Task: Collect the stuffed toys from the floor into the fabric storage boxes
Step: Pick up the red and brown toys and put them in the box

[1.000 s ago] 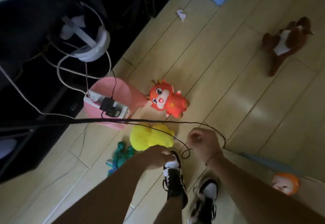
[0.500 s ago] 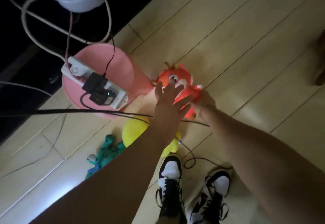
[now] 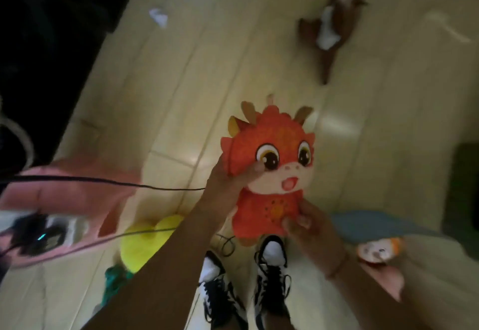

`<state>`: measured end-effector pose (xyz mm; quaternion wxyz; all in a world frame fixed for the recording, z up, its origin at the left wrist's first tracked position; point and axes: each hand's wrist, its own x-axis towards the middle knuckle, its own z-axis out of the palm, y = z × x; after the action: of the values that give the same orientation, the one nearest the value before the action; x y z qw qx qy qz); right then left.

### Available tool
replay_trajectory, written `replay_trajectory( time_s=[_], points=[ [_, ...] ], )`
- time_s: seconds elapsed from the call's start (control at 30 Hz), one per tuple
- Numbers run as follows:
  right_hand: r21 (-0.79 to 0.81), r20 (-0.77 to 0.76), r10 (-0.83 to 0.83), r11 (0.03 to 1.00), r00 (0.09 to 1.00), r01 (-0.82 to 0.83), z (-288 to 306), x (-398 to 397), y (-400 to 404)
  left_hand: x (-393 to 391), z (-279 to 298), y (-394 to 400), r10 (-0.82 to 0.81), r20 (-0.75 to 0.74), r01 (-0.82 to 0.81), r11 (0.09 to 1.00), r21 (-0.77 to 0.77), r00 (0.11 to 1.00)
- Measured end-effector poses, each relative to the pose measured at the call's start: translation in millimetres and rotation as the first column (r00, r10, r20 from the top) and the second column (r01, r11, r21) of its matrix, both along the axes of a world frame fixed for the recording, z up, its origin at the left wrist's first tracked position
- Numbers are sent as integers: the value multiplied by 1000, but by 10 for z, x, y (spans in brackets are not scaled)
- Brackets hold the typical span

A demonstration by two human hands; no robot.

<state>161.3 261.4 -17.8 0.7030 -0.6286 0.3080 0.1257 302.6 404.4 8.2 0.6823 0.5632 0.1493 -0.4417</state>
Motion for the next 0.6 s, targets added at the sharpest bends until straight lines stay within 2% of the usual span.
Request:
replay_trajectory(
  time_s=[0.07,0.13,0.2,0.27,0.33,0.4,0.47,0.5,0.57,0.6],
  points=[
    [-32,-4,-218,975,976,218,203,-315,-292,-84,95,-519,-162,-5,161,983,-91,987],
    [-153,69,-424,890,903,429,399,-677,-536,-267,177,-1057,-347,-17,340,925,-169,938],
    [-180,128,-537,814,834,552,585,-1035,-701,-598,243,-1579,-533,-50,511,830,-224,845],
    [-240,84,-693,683,716,690,618,-1436,-801,-1042,210,-2007,-696,-55,671,707,-221,716],
    [-318,40,-866,462,498,828,516,-1923,-879,-1550,129,-2300,-839,-6,820,533,-209,544],
    [-317,21,-952,283,305,905,361,-2421,-933,-1979,62,-2474,-946,100,948,295,-124,307],
    [-294,-21,-987,158,159,943,187,-2824,-943,-2279,-40,-2548,-961,273,990,87,115,52],
    [-296,-37,-994,111,104,949,93,-2974,-930,-2357,-119,-2552,-914,401,948,68,311,-66],
    [-368,-72,-993,109,89,923,-142,-3142,-921,-2371,-326,-2517,-779,587,756,245,607,-219],
    [-405,-104,-988,147,114,902,-264,-3141,-935,-2338,-415,-2509,-746,608,648,325,689,-272]
  ],
)
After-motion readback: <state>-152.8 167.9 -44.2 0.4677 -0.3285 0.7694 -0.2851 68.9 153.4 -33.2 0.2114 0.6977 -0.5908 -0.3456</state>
